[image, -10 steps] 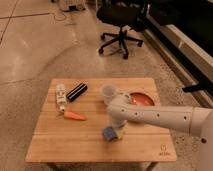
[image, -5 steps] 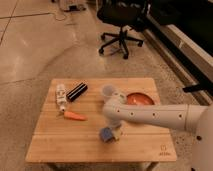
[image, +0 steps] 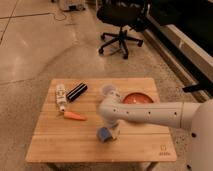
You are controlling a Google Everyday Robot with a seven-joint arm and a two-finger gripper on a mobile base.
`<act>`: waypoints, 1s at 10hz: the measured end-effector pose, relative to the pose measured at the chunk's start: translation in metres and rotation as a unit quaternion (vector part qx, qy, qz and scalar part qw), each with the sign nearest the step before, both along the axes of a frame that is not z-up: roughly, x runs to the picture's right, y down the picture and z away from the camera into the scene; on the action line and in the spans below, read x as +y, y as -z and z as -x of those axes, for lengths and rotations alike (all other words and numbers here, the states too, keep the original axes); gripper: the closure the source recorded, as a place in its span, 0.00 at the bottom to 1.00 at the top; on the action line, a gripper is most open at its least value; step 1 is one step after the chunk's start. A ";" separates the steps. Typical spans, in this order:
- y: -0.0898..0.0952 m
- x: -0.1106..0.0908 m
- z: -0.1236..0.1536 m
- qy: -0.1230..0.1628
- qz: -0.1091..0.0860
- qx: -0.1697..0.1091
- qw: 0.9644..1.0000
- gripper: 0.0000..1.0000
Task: Wipe the white sponge on the table
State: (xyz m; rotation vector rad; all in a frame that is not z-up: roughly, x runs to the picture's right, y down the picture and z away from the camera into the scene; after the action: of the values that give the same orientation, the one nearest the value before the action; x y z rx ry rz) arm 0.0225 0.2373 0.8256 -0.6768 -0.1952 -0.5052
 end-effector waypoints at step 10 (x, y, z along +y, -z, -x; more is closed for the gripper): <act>-0.009 -0.012 0.015 0.031 0.005 -0.005 1.000 1.00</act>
State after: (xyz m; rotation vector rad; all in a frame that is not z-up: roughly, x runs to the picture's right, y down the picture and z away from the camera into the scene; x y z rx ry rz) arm 0.0076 0.2255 0.8343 -0.6910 -0.1876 -0.5669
